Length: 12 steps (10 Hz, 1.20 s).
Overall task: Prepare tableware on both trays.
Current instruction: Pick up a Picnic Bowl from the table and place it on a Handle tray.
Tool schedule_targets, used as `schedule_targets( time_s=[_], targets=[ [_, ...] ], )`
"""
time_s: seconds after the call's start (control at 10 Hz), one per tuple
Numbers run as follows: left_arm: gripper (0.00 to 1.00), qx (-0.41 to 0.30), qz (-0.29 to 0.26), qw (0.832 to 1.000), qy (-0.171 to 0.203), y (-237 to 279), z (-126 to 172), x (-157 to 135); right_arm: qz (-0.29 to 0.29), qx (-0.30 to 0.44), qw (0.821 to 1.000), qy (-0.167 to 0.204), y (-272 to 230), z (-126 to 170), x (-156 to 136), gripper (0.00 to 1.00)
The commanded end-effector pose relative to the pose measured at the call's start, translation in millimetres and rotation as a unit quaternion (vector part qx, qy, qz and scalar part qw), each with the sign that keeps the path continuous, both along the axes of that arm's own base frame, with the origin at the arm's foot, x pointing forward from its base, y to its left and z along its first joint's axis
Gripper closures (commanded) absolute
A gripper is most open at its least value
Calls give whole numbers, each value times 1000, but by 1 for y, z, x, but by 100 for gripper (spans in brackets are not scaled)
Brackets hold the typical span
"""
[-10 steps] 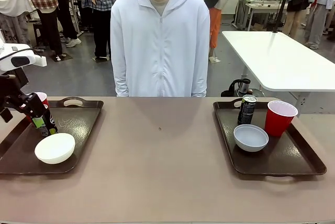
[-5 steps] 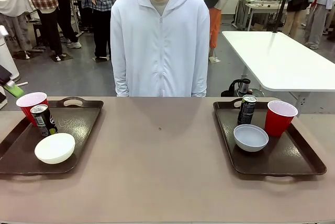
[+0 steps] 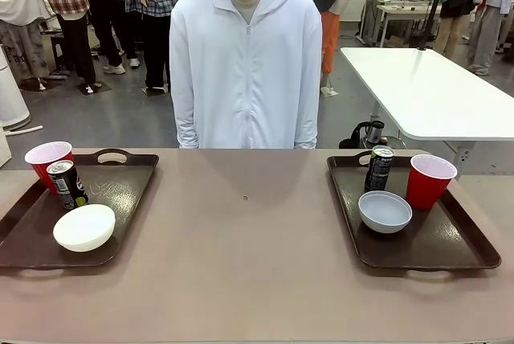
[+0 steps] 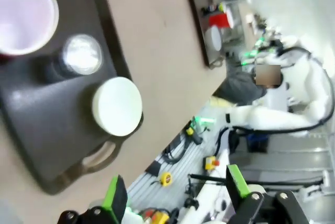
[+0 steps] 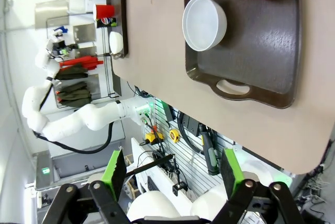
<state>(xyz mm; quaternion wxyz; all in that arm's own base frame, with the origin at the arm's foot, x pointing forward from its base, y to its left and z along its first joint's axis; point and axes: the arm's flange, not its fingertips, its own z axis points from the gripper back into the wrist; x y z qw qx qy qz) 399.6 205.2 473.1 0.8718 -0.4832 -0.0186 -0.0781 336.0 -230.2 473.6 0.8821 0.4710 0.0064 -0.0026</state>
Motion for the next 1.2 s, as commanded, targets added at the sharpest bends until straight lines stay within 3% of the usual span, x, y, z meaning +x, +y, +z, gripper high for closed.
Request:
schedule_targets(
  time_s=[0.0,0.4,1.1],
  targets=[
    [0,-20,47,999,9,34,4,5,0,6,1000,-3,1,2,0,5],
    [0,-24,63,998,18,57,-9,-11,0,6,1000,-3,1,2,0,5],
    [0,-24,63,998,18,57,-9,-11,0,6,1000,-3,1,2,0,5]
  ],
)
